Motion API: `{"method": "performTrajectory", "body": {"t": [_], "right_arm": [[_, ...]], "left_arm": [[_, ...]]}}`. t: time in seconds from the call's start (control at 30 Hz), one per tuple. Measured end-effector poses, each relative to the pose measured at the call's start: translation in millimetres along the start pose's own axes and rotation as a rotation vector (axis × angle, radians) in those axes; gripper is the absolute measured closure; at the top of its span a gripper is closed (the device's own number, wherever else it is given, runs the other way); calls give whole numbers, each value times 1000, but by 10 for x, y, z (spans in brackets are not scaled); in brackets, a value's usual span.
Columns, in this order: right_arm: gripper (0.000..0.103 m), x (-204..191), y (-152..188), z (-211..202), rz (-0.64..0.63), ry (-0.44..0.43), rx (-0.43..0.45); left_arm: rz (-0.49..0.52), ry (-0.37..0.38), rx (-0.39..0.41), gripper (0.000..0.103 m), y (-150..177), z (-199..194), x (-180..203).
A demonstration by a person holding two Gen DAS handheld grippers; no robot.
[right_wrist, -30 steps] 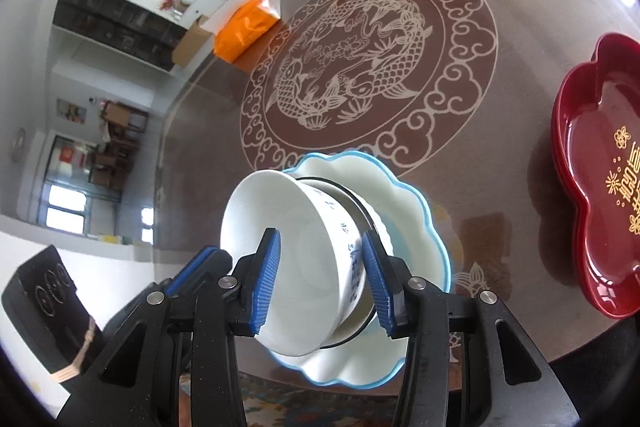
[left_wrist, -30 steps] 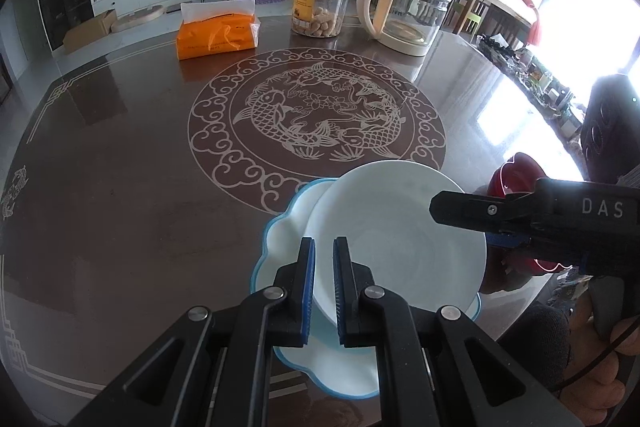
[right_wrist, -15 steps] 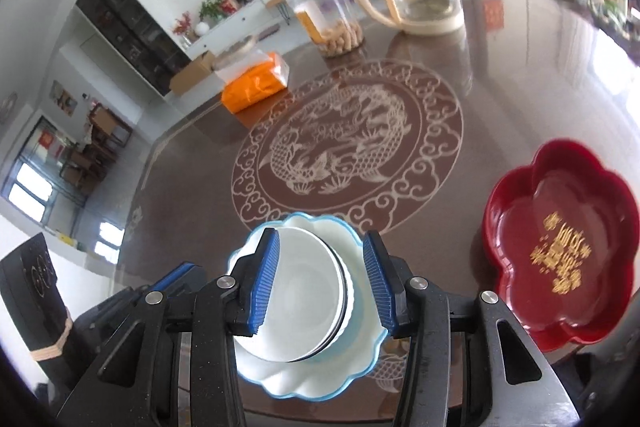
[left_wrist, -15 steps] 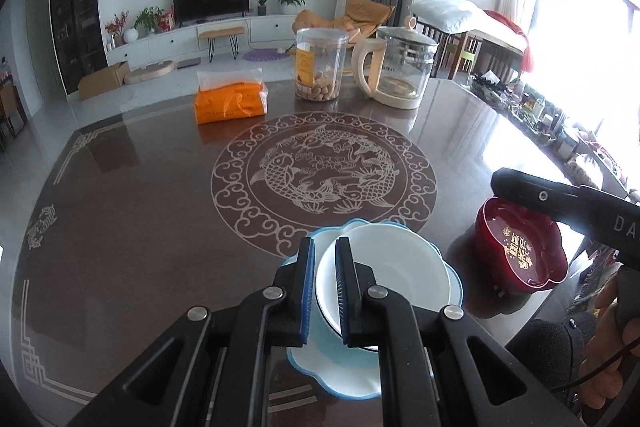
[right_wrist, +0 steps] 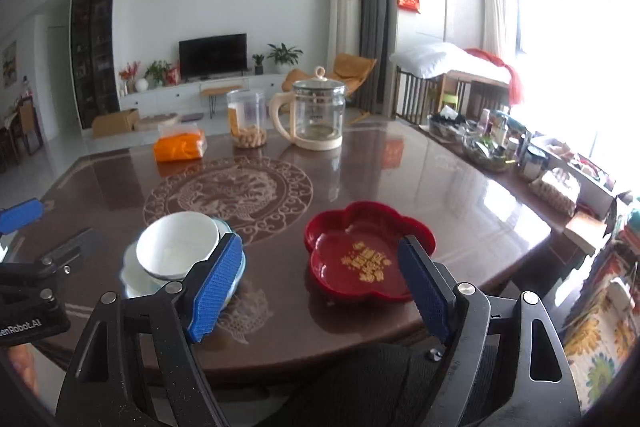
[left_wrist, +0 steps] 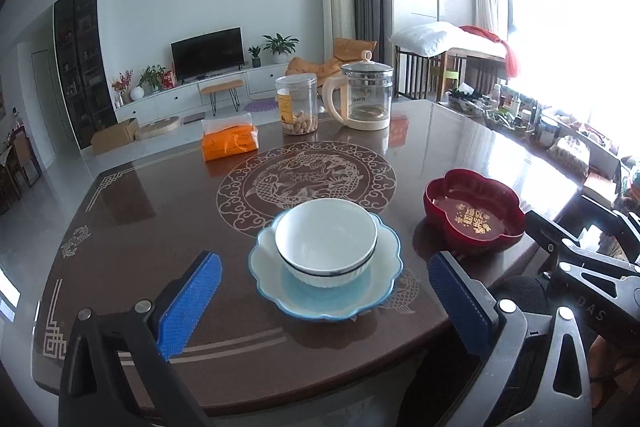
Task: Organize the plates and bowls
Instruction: 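Grip the scalloped dish rim with the left tool while the right tool grips it too, then lift the scalloped dish with both tools and carry it over the red plates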
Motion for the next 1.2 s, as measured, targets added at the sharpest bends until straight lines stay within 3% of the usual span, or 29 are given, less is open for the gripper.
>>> {"method": "performTrajectory", "body": {"t": [0.13,0.2,0.3,0.43,0.57,0.77,0.93,1.1,1.2], "right_arm": [[20,178,164,-36,30,-1,-8],[20,149,222,55,27,-73,-72],[20,49,334,194,45,-194,-143],[20,-94,407,351,37,-228,-180],[20,-246,340,455,-2,-247,-169],[21,-407,219,754,-15,-297,-196],[21,-451,161,1001,-17,-306,-246],[22,-526,125,1268,-17,-312,-300],[35,-590,135,1417,-18,-331,-343]], "left_arm": [[35,-44,-69,0,99,100,132],[0,-50,-123,0,154,209,50],[-103,27,-195,0,241,415,-190],[-200,10,-197,0,347,589,-555],[-172,-42,-200,0,340,774,-743],[-179,35,-247,1,302,1125,-872],[-197,96,-325,26,383,1403,-887],[-290,165,-362,36,392,1586,-943],[-349,176,-367,40,372,1672,-999]]}}
Point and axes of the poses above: each gripper's, at about its wrist camera, not at the fingertips, and z roughly the way its jaws point, x to its right, y to its underside, the point moved 7 cm from there along z, roughly the way its jaws point, and after that the axes turned 11 degrees about -x, right-handed, at the moved point
